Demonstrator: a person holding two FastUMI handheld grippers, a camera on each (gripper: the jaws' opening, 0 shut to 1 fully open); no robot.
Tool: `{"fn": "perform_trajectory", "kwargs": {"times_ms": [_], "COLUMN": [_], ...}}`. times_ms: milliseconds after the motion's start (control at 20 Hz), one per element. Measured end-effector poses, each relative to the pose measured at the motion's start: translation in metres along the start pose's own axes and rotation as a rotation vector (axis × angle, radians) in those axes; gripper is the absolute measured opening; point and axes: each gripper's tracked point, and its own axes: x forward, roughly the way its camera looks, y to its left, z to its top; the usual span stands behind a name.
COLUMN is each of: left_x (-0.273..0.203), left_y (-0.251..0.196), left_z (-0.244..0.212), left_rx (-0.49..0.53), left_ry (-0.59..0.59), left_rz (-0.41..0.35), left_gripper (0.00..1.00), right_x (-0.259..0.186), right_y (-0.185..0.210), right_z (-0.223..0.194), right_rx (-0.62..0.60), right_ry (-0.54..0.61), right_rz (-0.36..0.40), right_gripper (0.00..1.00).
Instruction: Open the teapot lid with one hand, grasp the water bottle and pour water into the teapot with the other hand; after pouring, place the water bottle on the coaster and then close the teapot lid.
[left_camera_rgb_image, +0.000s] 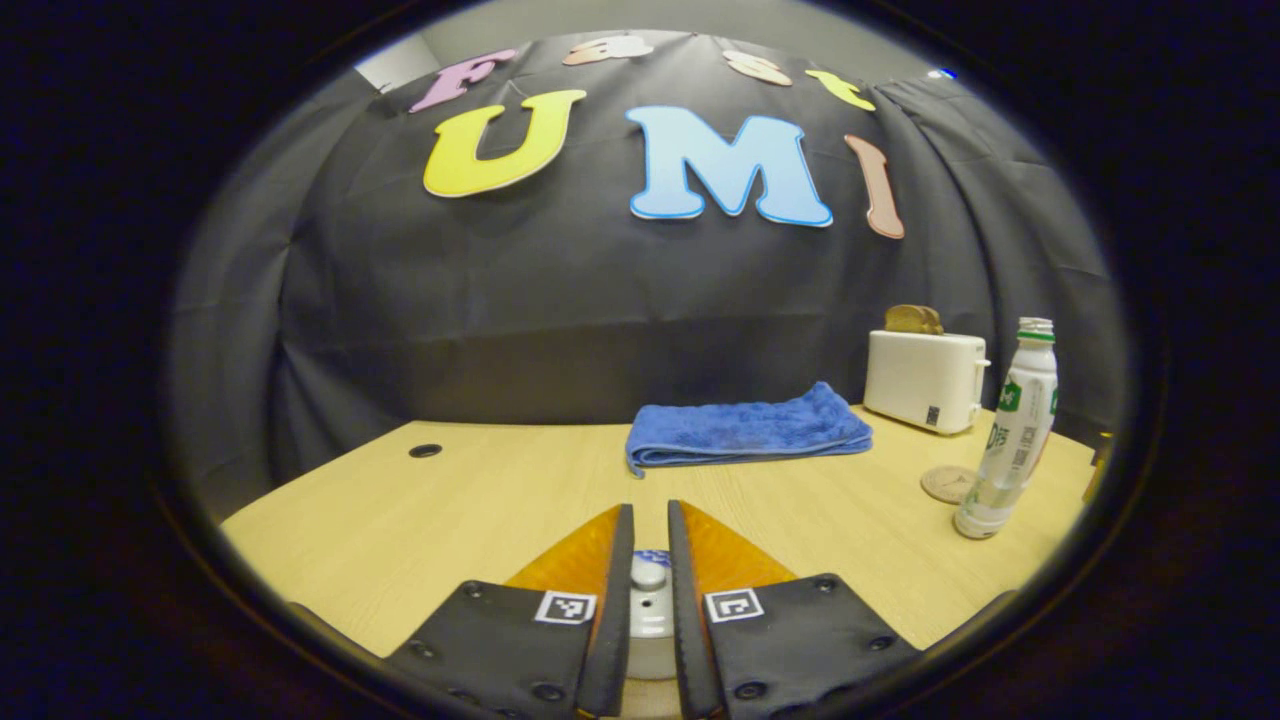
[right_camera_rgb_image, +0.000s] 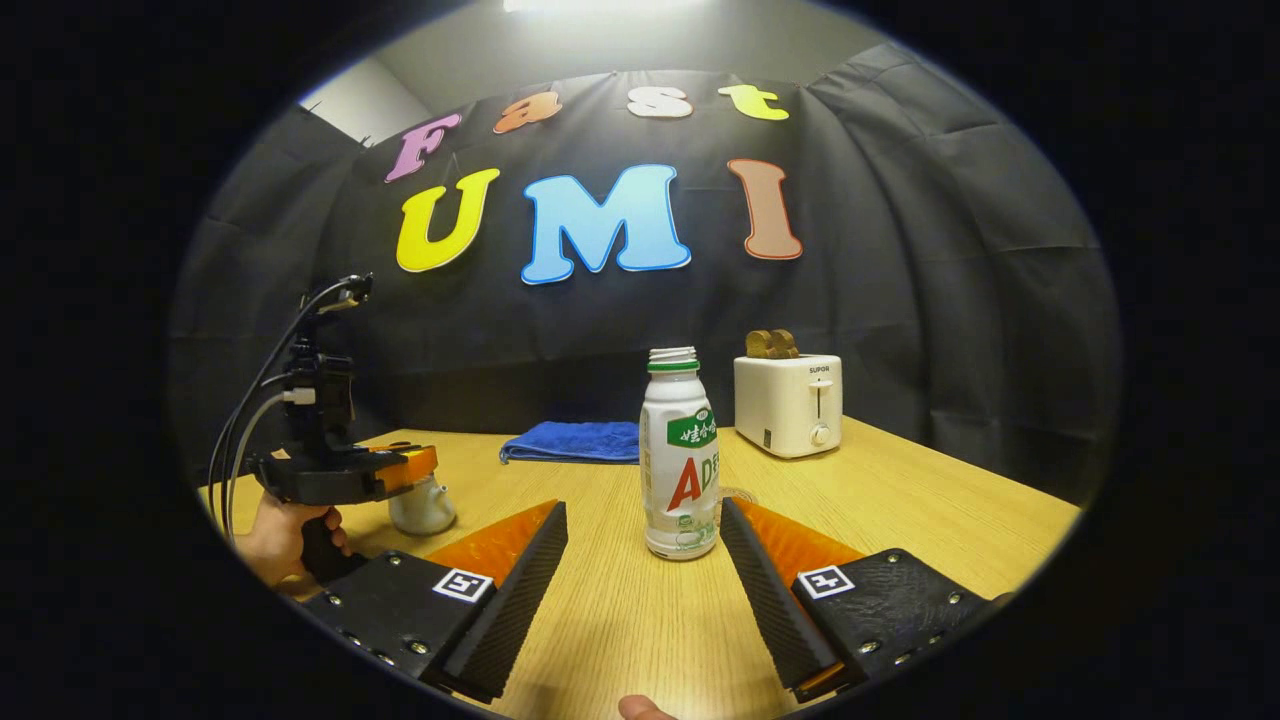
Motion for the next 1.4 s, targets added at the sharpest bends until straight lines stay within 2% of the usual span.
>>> {"fn": "perform_trajectory", "kwargs": {"times_ms": [50, 200, 250, 350, 400, 450, 500, 550, 650, 700, 850, 1000, 1050, 1100, 1400], "left_x": [-0.001, -0.002, -0.002, 0.000, -0.001, -0.002, -0.003, -0.004, -0.006, -0.008, -0.015, -0.023, -0.025, -0.028, -0.041], "left_y": [-0.001, 0.000, -0.002, -0.001, 0.000, -0.001, 0.001, 0.001, 0.003, 0.003, 0.005, 0.011, 0.012, 0.013, 0.012], "left_z": [0.001, 0.003, 0.003, 0.004, 0.006, 0.007, 0.011, 0.016, 0.023, 0.024, 0.027, 0.034, 0.036, 0.038, 0.050], "left_rx": [-0.001, 0.007, 0.009, 0.010, 0.002, -0.007, -0.008, -0.003, 0.003, 0.003, -0.012, -0.029, -0.026, -0.027, -0.046], "left_ry": [0.009, 0.008, 0.007, 0.004, 0.003, 0.000, -0.008, -0.017, -0.028, -0.023, -0.018, -0.029, -0.033, -0.037, -0.062], "left_rz": [-0.007, -0.012, -0.014, -0.017, -0.020, -0.026, -0.026, -0.027, -0.032, -0.036, -0.036, -0.028, -0.023, -0.024, -0.042], "left_gripper": [0.17, 0.18, 0.13, 0.18, 0.18, 0.14, 0.18, 0.18, 0.17, 0.13, 0.13, 0.13, 0.18, 0.18, 0.17], "right_x": [0.000, 0.002, 0.003, 0.005, 0.007, 0.009, 0.011, 0.014, 0.022, 0.025, 0.039, 0.056, 0.061, 0.065, 0.083], "right_y": [-0.001, -0.002, -0.003, -0.008, -0.012, -0.016, -0.018, -0.021, -0.025, -0.028, -0.041, -0.046, -0.045, -0.046, -0.040], "right_z": [0.002, 0.003, 0.004, 0.007, 0.008, 0.011, 0.012, 0.013, 0.013, 0.011, 0.010, 0.004, 0.004, 0.005, 0.008], "right_rx": [0.000, -0.010, -0.015, -0.028, -0.037, -0.046, -0.054, -0.058, -0.062, -0.060, -0.071, -0.059, -0.052, -0.052, -0.128], "right_ry": [-0.006, -0.009, -0.009, -0.014, -0.019, -0.024, -0.029, -0.031, -0.023, -0.016, 0.001, 0.034, 0.043, 0.045, 0.035], "right_rz": [0.001, 0.011, 0.017, 0.011, 0.001, -0.008, -0.013, -0.019, -0.024, -0.026, -0.051, -0.033, -0.021, -0.018, 0.001], "right_gripper": [0.95, 0.95, 0.95, 0.95, 0.95, 0.95, 0.95, 0.95, 0.95, 0.95, 0.95, 0.95, 0.95, 0.95, 0.95]}}
